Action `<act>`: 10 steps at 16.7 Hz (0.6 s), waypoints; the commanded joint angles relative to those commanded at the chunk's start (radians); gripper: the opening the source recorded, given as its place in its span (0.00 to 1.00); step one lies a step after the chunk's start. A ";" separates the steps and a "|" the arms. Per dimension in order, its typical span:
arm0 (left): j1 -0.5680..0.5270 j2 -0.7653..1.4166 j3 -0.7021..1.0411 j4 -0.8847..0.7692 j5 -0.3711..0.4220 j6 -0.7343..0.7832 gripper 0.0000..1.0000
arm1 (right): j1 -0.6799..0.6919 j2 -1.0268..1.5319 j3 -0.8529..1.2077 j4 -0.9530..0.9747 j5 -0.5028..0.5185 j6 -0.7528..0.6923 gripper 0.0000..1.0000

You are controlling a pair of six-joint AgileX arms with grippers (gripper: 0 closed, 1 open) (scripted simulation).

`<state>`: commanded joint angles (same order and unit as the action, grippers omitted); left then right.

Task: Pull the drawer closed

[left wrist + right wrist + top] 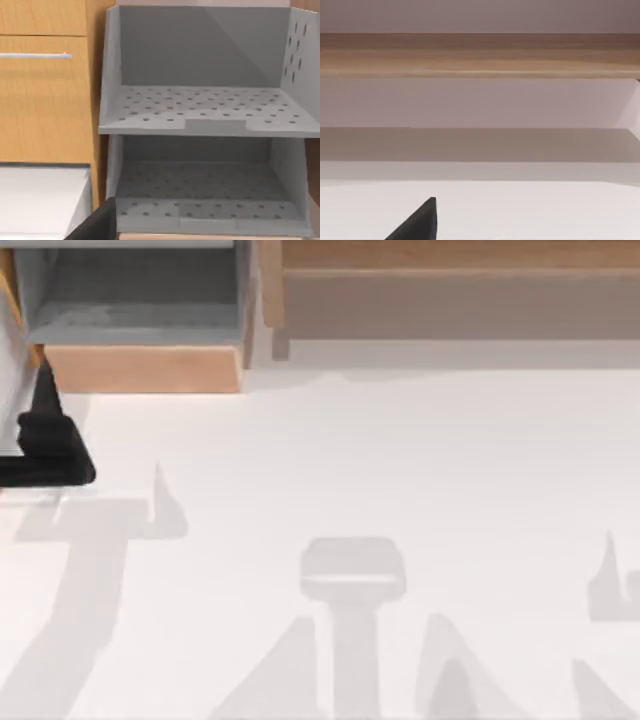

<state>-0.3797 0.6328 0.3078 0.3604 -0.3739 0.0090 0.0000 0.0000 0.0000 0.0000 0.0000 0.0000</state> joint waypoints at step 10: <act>-0.292 0.529 0.232 0.273 -0.288 0.010 1.00 | 0.000 0.000 0.000 0.000 0.000 0.000 1.00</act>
<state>-0.6716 1.1613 0.5400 0.6330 -0.6619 0.0187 0.0000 0.0000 0.0000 0.0000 0.0000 0.0000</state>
